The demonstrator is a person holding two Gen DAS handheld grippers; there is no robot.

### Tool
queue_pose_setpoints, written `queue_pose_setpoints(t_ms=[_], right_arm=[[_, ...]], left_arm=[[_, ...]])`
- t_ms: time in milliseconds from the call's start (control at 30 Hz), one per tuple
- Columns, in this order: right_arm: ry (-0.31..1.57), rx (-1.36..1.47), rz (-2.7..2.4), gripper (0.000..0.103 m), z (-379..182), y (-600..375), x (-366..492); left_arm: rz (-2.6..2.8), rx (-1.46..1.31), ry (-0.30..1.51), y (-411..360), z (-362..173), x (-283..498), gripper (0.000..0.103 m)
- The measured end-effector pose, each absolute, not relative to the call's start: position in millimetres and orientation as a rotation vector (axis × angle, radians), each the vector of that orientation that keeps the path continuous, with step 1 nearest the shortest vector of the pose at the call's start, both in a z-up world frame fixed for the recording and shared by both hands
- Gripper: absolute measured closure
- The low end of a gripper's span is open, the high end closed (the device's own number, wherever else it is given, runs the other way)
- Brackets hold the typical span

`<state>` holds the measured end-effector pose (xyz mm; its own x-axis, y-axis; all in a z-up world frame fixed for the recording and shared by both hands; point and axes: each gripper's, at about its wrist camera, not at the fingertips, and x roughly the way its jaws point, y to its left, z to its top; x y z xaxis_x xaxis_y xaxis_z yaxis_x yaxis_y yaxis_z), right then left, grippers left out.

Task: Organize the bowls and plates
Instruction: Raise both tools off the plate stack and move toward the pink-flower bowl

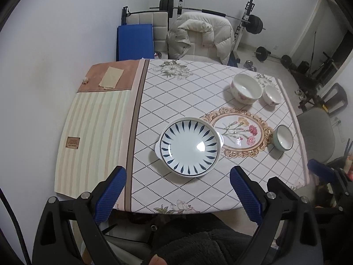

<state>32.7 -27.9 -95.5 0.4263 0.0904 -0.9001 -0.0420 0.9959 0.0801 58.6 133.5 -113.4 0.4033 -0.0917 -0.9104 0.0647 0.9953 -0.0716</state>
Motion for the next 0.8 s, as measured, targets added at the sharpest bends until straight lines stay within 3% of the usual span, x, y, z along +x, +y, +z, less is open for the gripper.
queue_pose_setpoints(t_ms=[367, 500, 800], right_arm=[[1.027, 0.227, 0.005, 0.000, -94, -120, 93], [1.023, 0.291, -0.033, 0.000, -120, -181, 139], [1.218, 0.457, -0.146, 0.000, -206, -328, 233]], left_arm=[[-0.071, 0.028, 1.041, 95, -108, 130, 0.007], [-0.129, 0.023, 1.088, 56, -129, 186, 0.007], [-0.253, 0.061, 1.251, -62, -196, 301, 0.007]])
